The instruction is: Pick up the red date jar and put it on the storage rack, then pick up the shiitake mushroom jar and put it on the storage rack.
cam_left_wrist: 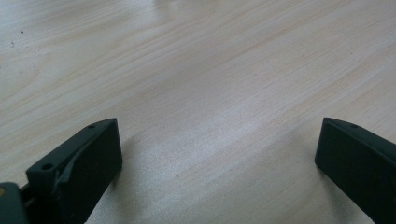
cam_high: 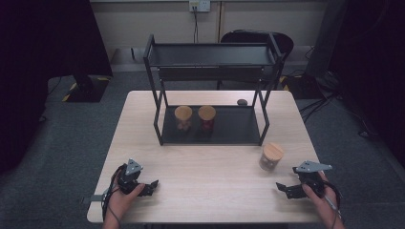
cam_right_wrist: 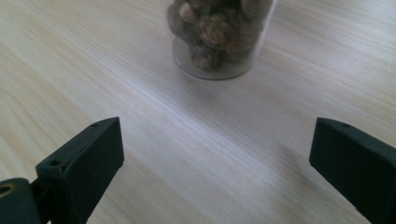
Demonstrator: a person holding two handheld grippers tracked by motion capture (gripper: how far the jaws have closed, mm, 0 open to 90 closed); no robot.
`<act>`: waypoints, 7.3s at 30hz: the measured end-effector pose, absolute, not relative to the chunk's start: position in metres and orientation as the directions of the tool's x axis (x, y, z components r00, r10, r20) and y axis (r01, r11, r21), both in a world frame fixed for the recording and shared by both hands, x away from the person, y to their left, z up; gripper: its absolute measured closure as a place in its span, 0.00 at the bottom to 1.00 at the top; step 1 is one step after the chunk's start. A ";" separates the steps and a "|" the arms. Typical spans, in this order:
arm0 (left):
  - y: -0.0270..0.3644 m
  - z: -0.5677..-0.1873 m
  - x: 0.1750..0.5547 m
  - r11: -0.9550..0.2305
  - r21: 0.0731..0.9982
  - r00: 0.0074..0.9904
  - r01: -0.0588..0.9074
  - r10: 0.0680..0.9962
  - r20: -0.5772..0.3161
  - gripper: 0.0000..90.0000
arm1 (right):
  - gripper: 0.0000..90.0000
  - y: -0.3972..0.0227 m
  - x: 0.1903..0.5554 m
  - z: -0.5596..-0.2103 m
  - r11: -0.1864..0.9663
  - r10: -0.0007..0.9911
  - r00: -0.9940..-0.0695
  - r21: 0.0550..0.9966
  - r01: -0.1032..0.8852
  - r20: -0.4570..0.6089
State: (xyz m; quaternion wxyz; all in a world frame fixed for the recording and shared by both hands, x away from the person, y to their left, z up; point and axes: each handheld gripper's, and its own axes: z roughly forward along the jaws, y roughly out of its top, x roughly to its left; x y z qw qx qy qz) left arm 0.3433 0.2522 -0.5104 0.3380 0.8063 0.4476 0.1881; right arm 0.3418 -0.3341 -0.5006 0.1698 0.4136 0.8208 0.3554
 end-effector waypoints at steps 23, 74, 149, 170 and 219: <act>0.252 -0.510 0.343 -0.370 0.714 0.529 0.595 0.849 0.000 0.00 | 0.00 -0.332 0.341 -0.510 0.419 0.808 -0.589 0.710 0.565 -0.009; 0.252 -0.510 0.343 -0.370 0.714 0.528 0.595 0.849 0.000 0.00 | 0.02 -0.309 0.374 -0.491 0.350 0.810 -0.586 0.771 0.532 0.037; 0.252 -0.510 0.343 -0.371 0.713 0.529 0.595 0.849 0.000 0.00 | 0.29 -0.223 0.420 -0.464 0.426 0.725 -0.688 0.776 0.466 0.016; 0.252 -0.510 0.343 -0.371 0.714 0.529 0.594 0.849 0.000 0.00 | 0.29 -0.193 0.439 -0.457 0.444 0.706 -0.708 0.763 0.469 0.025; 0.252 -0.510 0.343 -0.370 0.714 0.529 0.595 0.849 0.000 0.00 | 0.29 -0.155 0.497 -0.449 0.432 0.738 -0.675 0.753 0.496 0.022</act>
